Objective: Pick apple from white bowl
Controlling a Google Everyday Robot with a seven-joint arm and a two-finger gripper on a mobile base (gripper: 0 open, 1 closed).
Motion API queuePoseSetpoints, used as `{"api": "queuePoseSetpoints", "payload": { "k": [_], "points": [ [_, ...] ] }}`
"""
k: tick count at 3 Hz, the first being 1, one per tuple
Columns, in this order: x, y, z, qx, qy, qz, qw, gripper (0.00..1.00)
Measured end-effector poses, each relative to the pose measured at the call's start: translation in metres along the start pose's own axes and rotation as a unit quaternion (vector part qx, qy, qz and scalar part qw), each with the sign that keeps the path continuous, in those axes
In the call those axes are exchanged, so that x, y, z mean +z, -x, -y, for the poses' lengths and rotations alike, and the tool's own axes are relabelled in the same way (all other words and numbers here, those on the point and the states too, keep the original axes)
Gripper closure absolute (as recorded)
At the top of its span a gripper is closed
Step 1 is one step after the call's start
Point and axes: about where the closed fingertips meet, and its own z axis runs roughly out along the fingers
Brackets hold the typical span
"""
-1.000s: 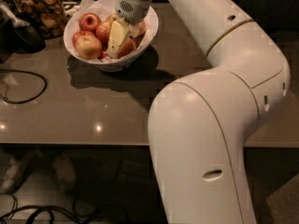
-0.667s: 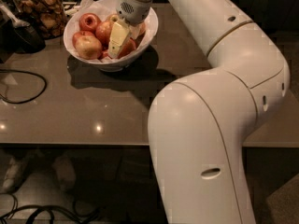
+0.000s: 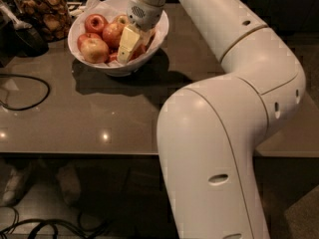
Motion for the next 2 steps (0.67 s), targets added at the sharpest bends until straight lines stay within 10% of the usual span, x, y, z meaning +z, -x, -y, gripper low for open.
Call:
{"api": "queuePoseSetpoints", "payload": {
  "k": [2],
  "points": [
    [0.0056,-0.0013,0.0023,0.002,0.006,-0.001,1.0,0.38]
  ]
}}
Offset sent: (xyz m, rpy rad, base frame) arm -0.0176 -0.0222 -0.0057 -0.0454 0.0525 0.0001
